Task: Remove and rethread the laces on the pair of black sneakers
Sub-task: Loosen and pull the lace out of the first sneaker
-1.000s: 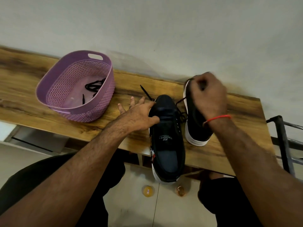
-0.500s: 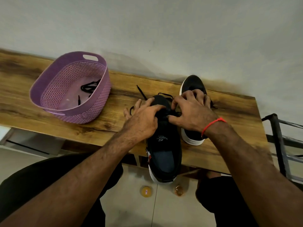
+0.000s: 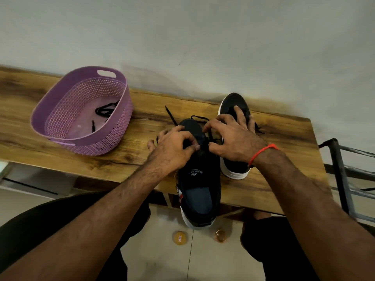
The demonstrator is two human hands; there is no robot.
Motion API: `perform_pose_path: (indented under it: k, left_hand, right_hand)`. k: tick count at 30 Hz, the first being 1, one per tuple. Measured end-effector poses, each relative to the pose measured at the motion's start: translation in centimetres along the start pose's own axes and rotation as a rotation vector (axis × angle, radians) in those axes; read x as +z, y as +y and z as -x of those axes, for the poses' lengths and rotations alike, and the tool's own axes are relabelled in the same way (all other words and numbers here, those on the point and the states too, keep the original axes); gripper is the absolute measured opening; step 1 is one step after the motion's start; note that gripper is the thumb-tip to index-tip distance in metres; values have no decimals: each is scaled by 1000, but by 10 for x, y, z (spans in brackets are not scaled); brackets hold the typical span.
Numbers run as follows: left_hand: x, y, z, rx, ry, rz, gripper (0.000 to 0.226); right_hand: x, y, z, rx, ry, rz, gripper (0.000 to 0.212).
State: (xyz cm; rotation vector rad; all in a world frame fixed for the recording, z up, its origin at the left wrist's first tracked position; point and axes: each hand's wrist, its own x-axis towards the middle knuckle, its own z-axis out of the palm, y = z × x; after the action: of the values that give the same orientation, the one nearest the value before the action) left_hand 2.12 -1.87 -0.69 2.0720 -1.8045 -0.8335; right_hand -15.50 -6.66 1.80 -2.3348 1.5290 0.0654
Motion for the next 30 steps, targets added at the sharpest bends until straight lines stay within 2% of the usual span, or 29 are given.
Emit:
perform_pose_path:
  k: [4,7,10,12,14,18,22,26,28,30]
  left_hand:
    - [2,-1,-2,-13,-125,-107,44]
    - [7,2,-2,-20,-183,-159,42]
    - [10,2,-2,-8,-171,-120,34]
    - [8,-2,-7,27,-107,24,19]
    - [3,-6,-12,86,-9,281,7]
    - [-18,2,-10,162,84,810,13]
    - [-45,13,-1,361,197,1259,28]
    - [-62,7,-3,417,274,1286,29]
    - [-59,6,-3,423,231,1263,37]
    - [-50,8,-3,444,139,1203,32]
  right_hand:
    - [0,1,0,3,-13,-8,44]
    - [2,1,-1,4,-16,-5,46]
    - [2,2,-1,8,-15,1,50]
    - [2,2,-2,12,-17,1,52]
    - [2,2,-2,16,-18,8,55]
    - [3,3,-2,14,-16,44,63]
    - [0,5,-1,13,-32,28,64]
    - [1,4,-1,10,-36,24,68]
    - [2,0,-1,-18,-9,29,69]
    - [4,-6,-1,-73,40,21,66]
